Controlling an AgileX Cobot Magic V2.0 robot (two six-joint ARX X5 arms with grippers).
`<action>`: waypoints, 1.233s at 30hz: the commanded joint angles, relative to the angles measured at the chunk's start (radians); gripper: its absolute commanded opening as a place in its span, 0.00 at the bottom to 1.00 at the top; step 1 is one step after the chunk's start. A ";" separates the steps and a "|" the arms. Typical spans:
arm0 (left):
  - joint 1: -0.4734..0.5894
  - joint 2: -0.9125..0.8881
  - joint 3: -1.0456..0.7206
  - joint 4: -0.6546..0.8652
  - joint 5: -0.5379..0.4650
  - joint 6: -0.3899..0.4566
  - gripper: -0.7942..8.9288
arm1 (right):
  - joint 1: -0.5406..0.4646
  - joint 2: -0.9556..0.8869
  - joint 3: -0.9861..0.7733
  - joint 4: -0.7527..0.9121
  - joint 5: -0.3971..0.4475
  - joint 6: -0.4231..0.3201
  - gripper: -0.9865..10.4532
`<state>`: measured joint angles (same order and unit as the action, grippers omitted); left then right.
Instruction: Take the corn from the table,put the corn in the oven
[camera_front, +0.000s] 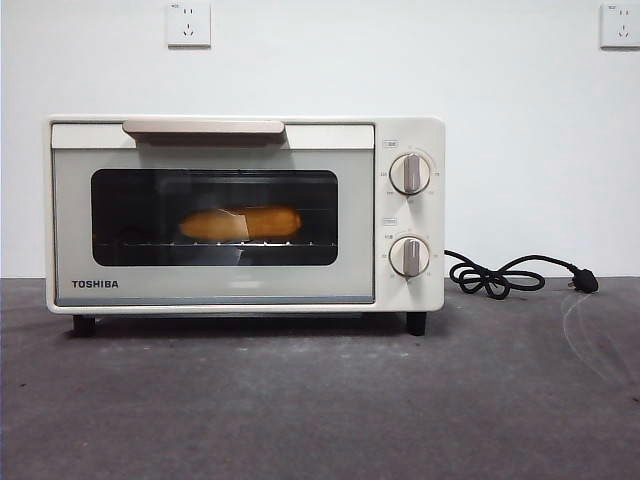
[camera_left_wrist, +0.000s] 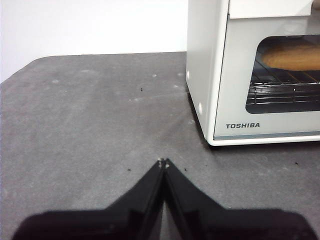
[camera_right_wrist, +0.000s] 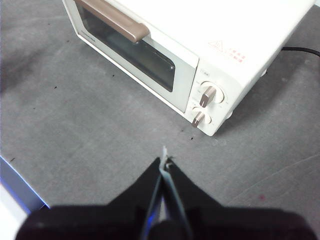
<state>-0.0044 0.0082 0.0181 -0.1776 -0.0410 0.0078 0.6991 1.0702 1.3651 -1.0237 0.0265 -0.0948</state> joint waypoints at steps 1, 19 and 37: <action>-0.004 -0.001 -0.008 0.013 0.004 0.011 0.08 | 0.000 0.001 0.002 0.006 0.001 -0.004 0.09; -0.004 -0.001 -0.008 0.013 0.004 0.011 0.08 | -0.440 -0.002 -0.011 0.182 -0.161 -0.166 0.09; -0.004 0.001 -0.008 0.013 0.004 0.011 0.08 | -0.733 -0.248 -0.462 0.736 -0.217 -0.059 0.09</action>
<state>-0.0044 0.0090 0.0181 -0.1749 -0.0406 0.0078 -0.0338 0.8337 0.9543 -0.2970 -0.1925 -0.1818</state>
